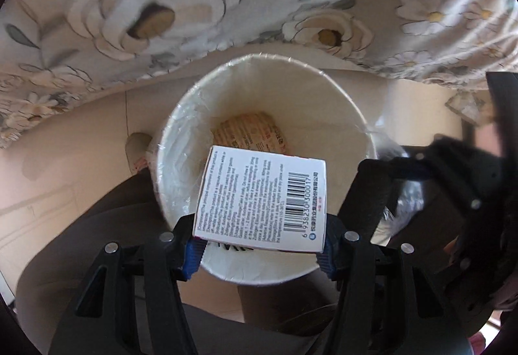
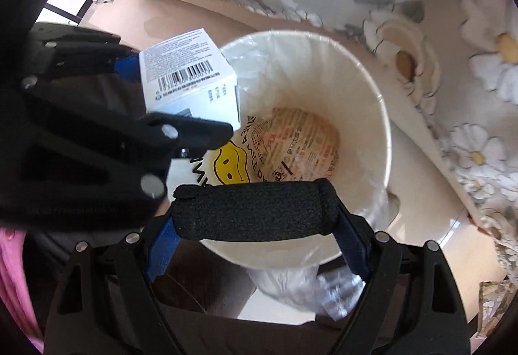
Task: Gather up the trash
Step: 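Open the left gripper to drop the box into the bin, then raise both tools from the bin back toward the bed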
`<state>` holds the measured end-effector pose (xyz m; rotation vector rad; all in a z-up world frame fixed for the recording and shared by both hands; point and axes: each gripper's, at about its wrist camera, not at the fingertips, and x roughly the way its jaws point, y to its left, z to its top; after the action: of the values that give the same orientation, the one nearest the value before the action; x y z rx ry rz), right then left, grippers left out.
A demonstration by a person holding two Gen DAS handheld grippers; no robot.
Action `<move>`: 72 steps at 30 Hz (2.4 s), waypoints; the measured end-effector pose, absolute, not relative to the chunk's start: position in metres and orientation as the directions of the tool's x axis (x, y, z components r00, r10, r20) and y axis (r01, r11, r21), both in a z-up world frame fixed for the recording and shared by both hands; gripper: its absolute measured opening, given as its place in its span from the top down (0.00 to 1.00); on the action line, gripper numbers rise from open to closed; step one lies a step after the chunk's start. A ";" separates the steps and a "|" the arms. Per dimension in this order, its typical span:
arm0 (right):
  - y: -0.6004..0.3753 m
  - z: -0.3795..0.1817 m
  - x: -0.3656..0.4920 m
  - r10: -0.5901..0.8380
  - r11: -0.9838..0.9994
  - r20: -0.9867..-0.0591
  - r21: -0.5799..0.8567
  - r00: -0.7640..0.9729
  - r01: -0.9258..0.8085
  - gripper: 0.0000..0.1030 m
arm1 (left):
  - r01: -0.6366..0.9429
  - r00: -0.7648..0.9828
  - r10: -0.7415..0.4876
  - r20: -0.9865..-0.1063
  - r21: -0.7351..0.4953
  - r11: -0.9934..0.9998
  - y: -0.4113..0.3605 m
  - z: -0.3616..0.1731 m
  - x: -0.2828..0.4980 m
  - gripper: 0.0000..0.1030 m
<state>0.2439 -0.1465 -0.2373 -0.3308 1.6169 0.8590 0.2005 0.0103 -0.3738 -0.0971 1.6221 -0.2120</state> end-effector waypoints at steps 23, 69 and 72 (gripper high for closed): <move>-0.128 -0.312 0.252 0.226 0.727 -0.898 0.414 -0.378 -0.547 0.19 | -0.100 -0.199 -0.281 -0.939 -0.266 0.959 0.028 -0.466 0.216 0.43; -0.143 -0.226 0.259 0.172 0.770 -0.974 0.228 -0.151 -0.596 0.07 | -0.100 0.051 -0.202 -0.978 -0.206 0.973 0.054 -0.348 0.204 0.28; -0.147 -0.199 0.259 0.197 0.766 -0.975 0.219 -0.104 -0.605 0.07 | -0.075 0.124 -0.176 -0.977 -0.186 0.980 0.055 -0.315 0.200 0.28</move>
<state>0.2592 -0.1474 -0.1989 -0.3422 1.5355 0.6970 0.1996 0.0546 -0.3149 -0.2080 1.4483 -0.0740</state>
